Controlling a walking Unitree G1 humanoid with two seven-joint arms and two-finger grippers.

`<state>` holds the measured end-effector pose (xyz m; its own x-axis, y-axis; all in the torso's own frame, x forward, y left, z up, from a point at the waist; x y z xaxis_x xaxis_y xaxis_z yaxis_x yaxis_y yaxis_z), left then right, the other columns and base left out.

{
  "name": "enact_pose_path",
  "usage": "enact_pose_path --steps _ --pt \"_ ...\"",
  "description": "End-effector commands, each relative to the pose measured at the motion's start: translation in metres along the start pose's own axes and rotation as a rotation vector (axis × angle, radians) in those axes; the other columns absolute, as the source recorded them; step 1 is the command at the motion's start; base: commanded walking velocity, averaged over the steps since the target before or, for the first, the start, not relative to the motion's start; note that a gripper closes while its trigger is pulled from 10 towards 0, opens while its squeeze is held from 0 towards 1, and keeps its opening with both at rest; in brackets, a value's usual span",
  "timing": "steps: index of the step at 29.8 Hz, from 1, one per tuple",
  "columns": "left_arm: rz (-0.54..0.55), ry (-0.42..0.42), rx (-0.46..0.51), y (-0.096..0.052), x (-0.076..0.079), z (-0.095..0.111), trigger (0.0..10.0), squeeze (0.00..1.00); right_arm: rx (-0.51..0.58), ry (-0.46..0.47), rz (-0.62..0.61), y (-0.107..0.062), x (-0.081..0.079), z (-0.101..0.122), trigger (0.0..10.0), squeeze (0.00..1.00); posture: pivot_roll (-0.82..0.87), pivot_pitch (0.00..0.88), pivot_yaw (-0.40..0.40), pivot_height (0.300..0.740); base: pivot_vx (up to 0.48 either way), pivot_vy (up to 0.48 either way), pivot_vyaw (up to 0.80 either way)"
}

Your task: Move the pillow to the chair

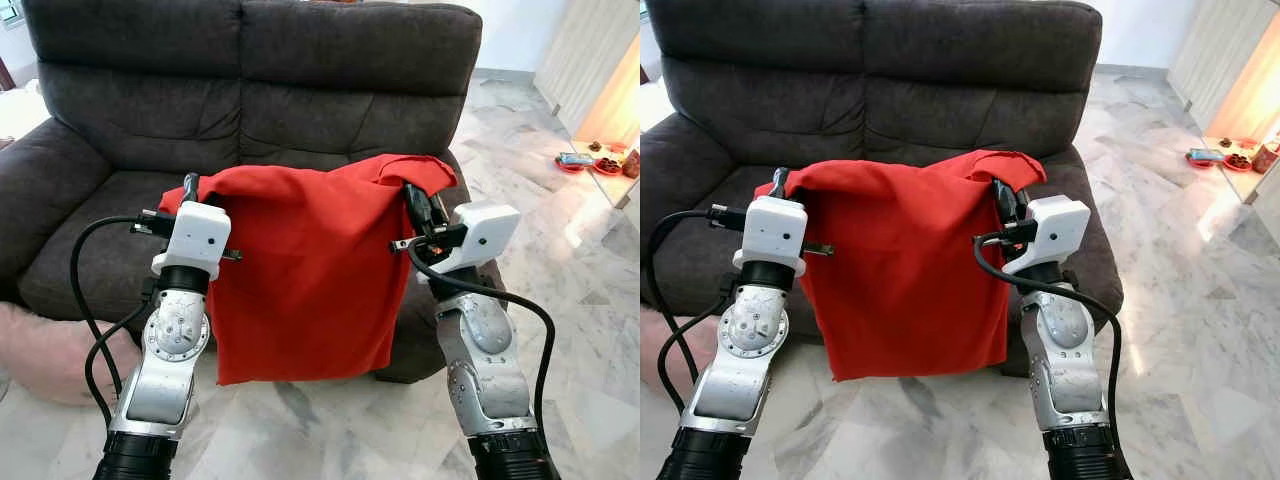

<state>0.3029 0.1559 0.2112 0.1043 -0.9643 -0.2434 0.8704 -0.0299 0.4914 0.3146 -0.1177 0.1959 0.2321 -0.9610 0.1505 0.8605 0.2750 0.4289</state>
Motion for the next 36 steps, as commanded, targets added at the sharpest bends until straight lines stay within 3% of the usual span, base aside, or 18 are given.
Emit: enact_pose_path --steps 1,36 --pt "0.003 0.012 0.117 0.006 -0.004 0.025 10.0 0.00 0.102 -0.012 0.001 0.006 0.000 0.023 10.0 0.00 0.07 0.027 -0.060 0.740 0.244 0.000 0.00" --pt "0.057 -0.001 0.195 0.020 -0.015 0.047 10.0 0.00 0.171 -0.018 0.007 0.016 0.000 0.042 10.0 0.00 0.07 0.022 -0.064 0.740 0.265 0.000 0.00"
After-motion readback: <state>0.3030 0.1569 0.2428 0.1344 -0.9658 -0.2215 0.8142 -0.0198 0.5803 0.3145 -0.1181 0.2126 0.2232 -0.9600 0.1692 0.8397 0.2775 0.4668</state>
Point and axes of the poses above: a point about 5 cm out from each wrist's last joint towards the gripper, its own y axis pointing out of the wrist towards the gripper, its own z axis along the axis of the wrist's last joint, x = y × z, the point moved 1 cm from there along y, pointing out of the wrist towards the gripper, and after that the axes turned 11 degrees about -y, right-handed, at the moved point
